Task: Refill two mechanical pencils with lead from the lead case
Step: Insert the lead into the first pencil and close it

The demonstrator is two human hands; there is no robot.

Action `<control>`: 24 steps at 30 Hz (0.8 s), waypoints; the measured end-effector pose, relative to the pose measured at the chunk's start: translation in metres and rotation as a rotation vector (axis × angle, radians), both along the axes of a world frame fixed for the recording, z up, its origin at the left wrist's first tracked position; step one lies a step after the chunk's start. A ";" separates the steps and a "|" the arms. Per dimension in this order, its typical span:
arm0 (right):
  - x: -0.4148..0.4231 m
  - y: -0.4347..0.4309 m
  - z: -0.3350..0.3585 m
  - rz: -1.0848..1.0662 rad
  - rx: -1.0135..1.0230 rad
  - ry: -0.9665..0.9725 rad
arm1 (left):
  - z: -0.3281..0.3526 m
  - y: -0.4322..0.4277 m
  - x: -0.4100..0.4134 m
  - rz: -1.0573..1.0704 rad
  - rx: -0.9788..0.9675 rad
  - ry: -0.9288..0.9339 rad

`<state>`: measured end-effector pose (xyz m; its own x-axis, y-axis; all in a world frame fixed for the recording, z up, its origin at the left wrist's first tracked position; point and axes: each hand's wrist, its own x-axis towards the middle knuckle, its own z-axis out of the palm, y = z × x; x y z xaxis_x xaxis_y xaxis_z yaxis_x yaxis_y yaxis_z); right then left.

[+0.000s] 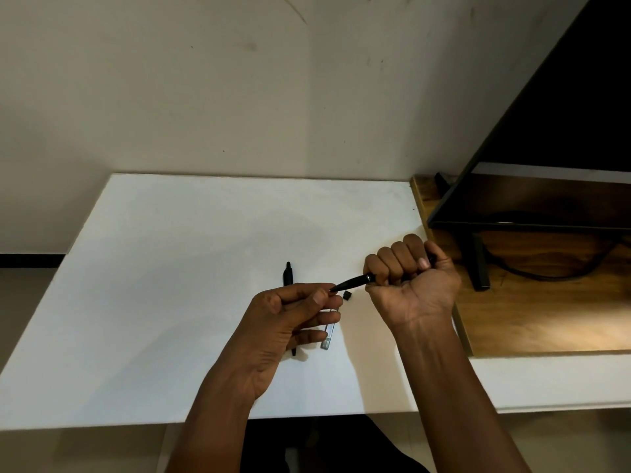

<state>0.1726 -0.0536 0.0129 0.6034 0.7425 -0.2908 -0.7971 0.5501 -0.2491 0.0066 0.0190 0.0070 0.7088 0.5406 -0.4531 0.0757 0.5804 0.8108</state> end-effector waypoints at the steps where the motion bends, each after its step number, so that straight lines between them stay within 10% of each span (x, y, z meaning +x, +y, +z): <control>1: 0.001 0.000 0.000 0.002 0.004 -0.002 | 0.000 0.000 0.000 0.001 0.002 0.000; 24: 0.002 -0.003 0.004 0.073 0.042 0.010 | 0.000 0.000 0.002 0.000 0.034 0.028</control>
<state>0.1749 -0.0570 0.0172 0.5444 0.7959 -0.2648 -0.8378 0.5003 -0.2187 0.0082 0.0193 0.0072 0.6961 0.5558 -0.4545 0.0987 0.5529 0.8274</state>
